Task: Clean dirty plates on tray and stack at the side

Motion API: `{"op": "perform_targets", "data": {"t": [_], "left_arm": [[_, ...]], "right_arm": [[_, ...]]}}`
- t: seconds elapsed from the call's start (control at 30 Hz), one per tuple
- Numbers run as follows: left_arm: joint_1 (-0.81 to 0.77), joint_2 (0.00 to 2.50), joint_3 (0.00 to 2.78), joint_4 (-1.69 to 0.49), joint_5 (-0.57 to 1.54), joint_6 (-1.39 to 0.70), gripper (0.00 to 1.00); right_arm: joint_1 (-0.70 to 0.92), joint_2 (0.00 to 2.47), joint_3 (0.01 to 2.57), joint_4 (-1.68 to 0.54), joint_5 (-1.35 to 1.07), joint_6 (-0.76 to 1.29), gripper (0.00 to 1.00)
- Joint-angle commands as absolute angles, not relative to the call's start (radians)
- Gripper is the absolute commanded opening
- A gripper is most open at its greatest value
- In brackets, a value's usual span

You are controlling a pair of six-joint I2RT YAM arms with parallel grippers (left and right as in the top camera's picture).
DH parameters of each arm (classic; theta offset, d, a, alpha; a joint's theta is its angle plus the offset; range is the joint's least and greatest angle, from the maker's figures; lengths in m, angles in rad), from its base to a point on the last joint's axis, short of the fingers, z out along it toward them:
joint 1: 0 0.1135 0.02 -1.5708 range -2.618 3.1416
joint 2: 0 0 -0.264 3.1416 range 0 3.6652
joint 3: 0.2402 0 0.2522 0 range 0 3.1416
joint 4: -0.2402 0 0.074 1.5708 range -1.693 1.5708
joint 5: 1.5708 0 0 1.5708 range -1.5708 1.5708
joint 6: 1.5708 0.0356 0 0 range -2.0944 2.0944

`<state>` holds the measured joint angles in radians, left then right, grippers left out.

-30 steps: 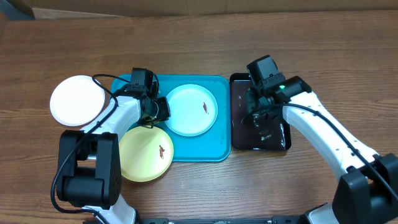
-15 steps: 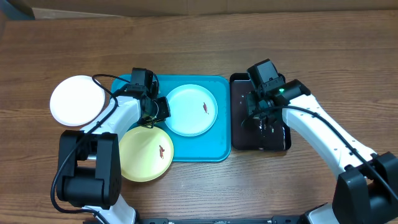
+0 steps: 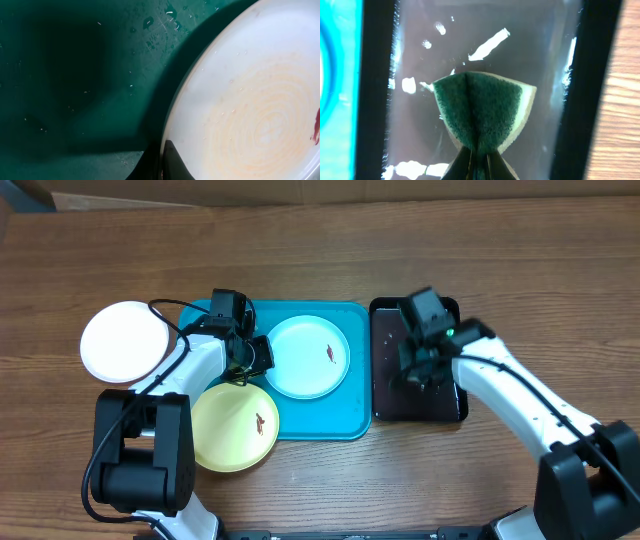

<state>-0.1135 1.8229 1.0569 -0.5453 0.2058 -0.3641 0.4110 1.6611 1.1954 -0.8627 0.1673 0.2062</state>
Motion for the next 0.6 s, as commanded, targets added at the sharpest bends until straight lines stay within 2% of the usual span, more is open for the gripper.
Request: {"op": "perform_targets", "data": {"t": [0.0, 0.13, 0.27, 0.43, 0.57], "left_arm": [[-0.115, 1.840, 1.073, -0.543, 0.200, -0.363, 0.04], [-0.115, 1.840, 1.073, -0.541, 0.203, -0.363, 0.04], [-0.115, 1.840, 1.073, -0.541, 0.203, -0.363, 0.04], [-0.115, 1.840, 1.073, -0.541, 0.203, -0.363, 0.04], [-0.115, 1.840, 1.073, -0.542, 0.203, -0.363, 0.04]], "right_arm": [[0.411, 1.642, 1.367, -0.898, 0.127, 0.213, 0.04], [0.411, 1.642, 1.484, -0.921, -0.008, 0.213, 0.04], [0.434, 1.651, 1.494, -0.854, -0.120, 0.215, 0.04], [0.513, 1.739, 1.494, -0.801, -0.100, 0.240, 0.04], [0.592, 1.846, 1.494, -0.756, 0.046, 0.266, 0.04]]}}
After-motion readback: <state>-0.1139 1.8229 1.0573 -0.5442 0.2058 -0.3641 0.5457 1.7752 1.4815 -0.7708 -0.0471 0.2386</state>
